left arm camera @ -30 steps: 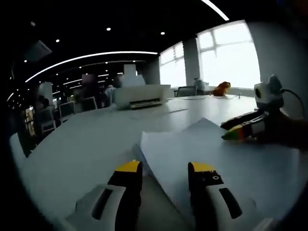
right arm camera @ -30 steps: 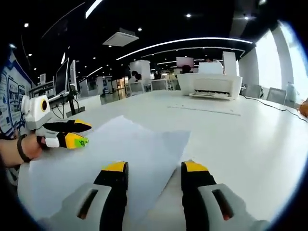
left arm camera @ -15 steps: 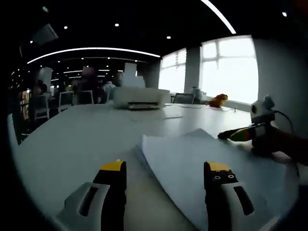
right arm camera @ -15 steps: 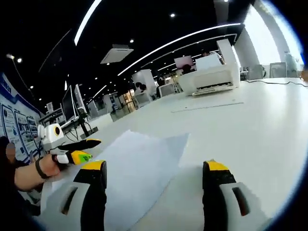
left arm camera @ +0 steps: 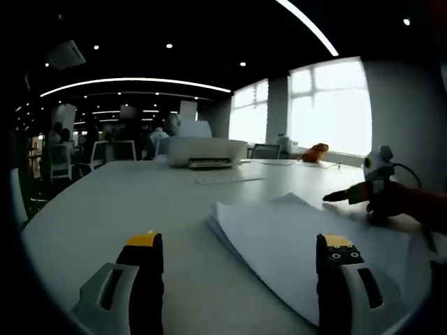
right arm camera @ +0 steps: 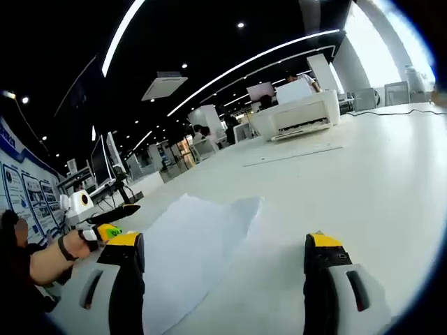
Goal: Organize the stack of printing papers by aligning and flattening the scattered papers on the table
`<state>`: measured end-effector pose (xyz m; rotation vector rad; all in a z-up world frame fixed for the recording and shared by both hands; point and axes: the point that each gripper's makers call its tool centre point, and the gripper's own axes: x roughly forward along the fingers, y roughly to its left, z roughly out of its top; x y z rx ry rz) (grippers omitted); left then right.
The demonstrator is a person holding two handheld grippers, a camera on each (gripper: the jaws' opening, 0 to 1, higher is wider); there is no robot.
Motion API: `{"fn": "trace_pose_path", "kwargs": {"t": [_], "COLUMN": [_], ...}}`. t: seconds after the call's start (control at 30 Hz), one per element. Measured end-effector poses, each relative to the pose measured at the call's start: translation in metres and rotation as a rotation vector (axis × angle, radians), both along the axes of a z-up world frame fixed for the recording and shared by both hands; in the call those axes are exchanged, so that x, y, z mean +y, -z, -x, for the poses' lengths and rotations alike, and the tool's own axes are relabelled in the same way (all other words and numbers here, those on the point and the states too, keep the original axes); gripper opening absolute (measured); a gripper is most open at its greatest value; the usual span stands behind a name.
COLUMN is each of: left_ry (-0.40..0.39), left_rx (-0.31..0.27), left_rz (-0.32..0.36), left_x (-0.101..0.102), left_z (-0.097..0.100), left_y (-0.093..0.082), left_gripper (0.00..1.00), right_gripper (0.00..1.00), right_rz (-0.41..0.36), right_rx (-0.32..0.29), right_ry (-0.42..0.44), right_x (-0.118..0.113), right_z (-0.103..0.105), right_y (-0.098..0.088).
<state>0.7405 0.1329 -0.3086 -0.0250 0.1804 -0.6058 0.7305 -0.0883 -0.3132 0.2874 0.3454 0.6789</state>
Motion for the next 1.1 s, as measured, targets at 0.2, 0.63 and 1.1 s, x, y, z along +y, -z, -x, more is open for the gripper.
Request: {"fn": "trace_pose_path", "kwargs": {"t": [0.2, 0.63, 1.1], "left_ry": [0.013, 0.065, 0.121], "left_rx": [-0.002, -0.002, -0.019], "left_rz": [-0.003, -0.039, -0.094], "left_x": [0.002, -0.002, -0.005], "left_z": [0.006, 0.016, 0.033], "left_y": [-0.001, -0.002, -0.005], "left_gripper": [0.95, 0.97, 0.97], "right_gripper": [0.9, 0.9, 0.9], "right_rz": [0.022, 0.051, 0.078], "right_rx": [-0.043, -0.026, -0.034], "right_ry": [0.039, 0.036, 0.012], "right_x": [-0.013, -0.02, -0.023], "right_z": [0.001, 0.009, 0.016], "right_y": [-0.006, -0.002, -0.006]}}
